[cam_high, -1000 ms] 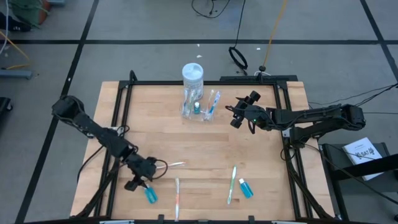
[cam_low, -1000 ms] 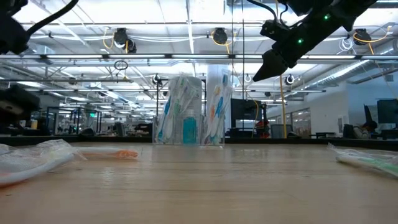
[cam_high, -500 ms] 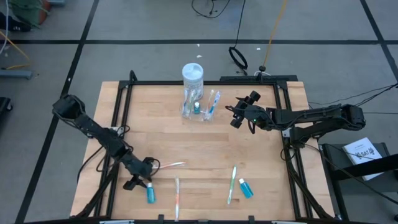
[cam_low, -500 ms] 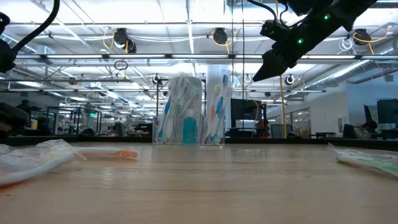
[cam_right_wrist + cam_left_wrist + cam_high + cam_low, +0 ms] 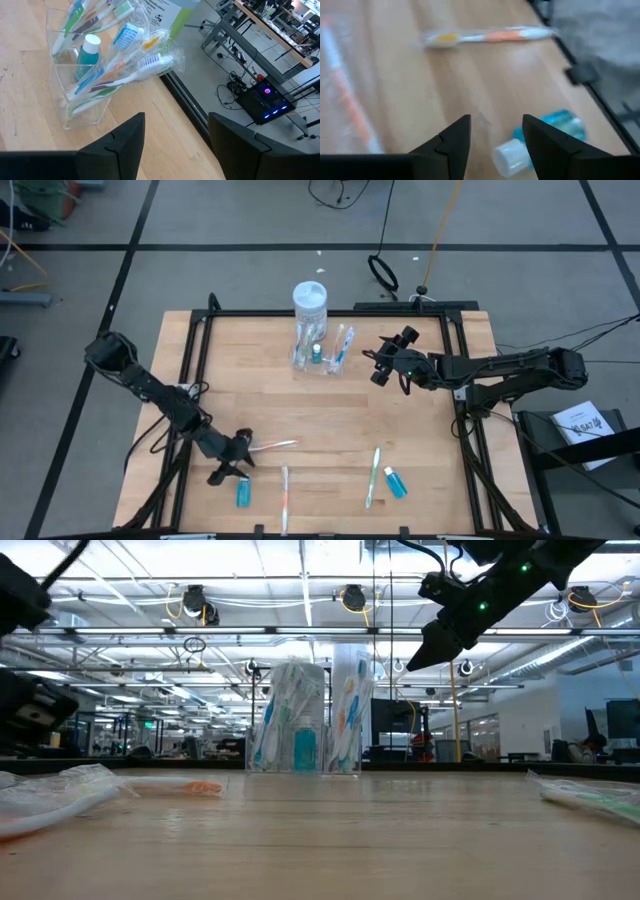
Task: Pick & Place toothbrushing station
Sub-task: Put the blue mouthwash bottle into the transparent organizer
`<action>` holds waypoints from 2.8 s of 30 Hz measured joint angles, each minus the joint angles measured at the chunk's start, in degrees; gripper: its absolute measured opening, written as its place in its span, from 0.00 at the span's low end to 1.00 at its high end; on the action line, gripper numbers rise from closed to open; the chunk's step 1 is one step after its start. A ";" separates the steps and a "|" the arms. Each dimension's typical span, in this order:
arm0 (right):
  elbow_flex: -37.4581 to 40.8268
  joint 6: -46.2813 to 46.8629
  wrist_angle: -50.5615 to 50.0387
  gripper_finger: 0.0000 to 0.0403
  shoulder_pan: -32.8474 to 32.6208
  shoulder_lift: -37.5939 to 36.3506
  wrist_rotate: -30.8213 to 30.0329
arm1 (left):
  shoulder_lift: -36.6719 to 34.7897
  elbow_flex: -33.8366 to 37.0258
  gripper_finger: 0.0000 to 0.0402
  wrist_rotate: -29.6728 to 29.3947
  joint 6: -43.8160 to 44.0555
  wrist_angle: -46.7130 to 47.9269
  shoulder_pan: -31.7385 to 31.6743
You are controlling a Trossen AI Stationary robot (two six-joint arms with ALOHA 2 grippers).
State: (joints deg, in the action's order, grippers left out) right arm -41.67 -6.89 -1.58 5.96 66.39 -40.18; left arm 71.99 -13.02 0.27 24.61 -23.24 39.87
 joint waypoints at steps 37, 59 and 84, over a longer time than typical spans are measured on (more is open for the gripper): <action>-0.02 -14.04 2.26 0.52 0.01 0.00 -0.04 | 23.17 -34.55 0.46 33.53 74.09 47.18 -11.47; -0.02 -16.55 3.91 0.52 0.01 0.00 -0.04 | 18.64 -33.48 0.46 37.97 100.59 54.79 -8.05; -0.02 -16.44 3.91 0.52 0.01 0.00 -0.04 | 18.67 -31.58 0.46 27.31 105.86 54.83 -8.45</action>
State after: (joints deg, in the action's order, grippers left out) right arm -41.69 -23.33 2.33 5.97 66.39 -40.22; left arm 90.65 -44.60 27.58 130.47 31.58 31.42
